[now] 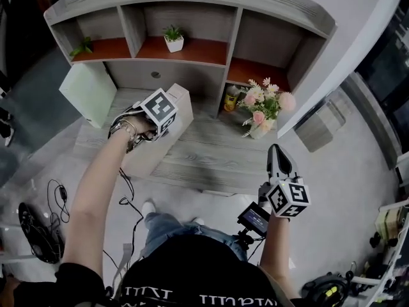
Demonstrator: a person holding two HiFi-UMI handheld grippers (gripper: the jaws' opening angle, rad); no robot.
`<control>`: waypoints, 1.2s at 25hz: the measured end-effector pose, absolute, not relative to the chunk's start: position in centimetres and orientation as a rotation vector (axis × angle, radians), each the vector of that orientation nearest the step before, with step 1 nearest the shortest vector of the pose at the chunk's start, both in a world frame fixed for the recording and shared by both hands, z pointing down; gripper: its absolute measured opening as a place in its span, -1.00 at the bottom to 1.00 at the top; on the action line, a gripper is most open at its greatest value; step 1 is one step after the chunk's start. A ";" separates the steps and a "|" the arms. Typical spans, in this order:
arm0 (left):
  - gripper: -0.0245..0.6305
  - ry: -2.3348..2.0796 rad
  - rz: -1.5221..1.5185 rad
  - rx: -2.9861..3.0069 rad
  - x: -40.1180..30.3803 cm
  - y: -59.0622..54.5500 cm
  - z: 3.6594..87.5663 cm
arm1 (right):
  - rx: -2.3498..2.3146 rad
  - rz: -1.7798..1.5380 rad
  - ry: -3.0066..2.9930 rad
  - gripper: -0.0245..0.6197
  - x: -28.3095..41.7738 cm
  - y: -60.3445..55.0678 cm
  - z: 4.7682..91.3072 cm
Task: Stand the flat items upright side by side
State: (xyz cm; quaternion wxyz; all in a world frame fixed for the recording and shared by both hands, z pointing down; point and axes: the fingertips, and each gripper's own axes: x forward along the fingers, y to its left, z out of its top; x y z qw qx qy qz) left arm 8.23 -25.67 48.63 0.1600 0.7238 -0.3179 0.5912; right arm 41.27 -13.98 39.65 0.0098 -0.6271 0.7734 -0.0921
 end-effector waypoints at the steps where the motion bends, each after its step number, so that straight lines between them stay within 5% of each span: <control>1: 0.04 -0.940 1.650 2.083 7.7 -25.8 48.1 | -1.946 -0.280 2.429 -0.88 40.9 -14.2 39.5; 11: -0.03 -1.476 1.062 2.302 2.6 -28.3 42.2 | -1.851 -0.238 2.554 -0.88 37.4 -16.1 38.7; 30: -0.04 -2.037 0.541 2.286 -6.1 -25.6 41.4 | -1.820 -0.303 2.593 -0.88 35.4 -16.1 40.0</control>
